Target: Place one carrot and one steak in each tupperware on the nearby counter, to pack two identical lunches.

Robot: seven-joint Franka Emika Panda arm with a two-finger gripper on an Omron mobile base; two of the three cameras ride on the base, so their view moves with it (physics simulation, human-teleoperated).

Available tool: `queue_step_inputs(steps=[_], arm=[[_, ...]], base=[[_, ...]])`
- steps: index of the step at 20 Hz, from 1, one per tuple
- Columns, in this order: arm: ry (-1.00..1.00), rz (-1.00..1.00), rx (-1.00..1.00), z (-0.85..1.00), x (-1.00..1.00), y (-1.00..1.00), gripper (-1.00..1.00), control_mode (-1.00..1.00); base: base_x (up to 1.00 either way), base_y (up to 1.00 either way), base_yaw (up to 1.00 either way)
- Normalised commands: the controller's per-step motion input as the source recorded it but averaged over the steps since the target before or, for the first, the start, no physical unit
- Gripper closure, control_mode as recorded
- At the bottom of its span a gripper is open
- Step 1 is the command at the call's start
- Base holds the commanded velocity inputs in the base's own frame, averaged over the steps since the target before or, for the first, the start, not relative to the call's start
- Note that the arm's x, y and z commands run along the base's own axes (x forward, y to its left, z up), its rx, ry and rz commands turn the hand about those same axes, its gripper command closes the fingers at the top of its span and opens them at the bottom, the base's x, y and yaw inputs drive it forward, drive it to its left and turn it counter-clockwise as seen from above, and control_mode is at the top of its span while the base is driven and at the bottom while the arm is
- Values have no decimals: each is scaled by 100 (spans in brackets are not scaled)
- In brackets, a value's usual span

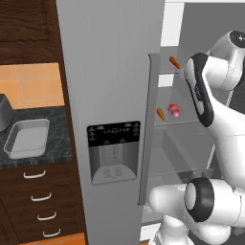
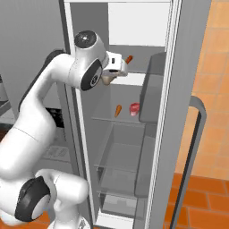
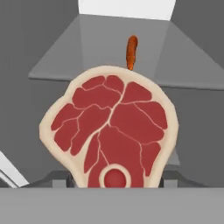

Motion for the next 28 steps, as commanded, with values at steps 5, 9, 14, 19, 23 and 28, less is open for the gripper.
queue_step_inputs(steps=[5,9,14,19,23,28], arm=[[5,-15,0,8,-100,25,100,-100],[0,-6,0,-24,-94,22,100,-100],[0,1,1,-37,-81,16,100,-100],[0,3,0,-19,-64,21,100,100],[0,0,0,0,0,0,100,100],[0,0,0,0,0,0,100,100]], base=[[0,0,0],[0,0,0],[0,0,0],[-18,8,1],[-100,43,9],[-67,82,15]])
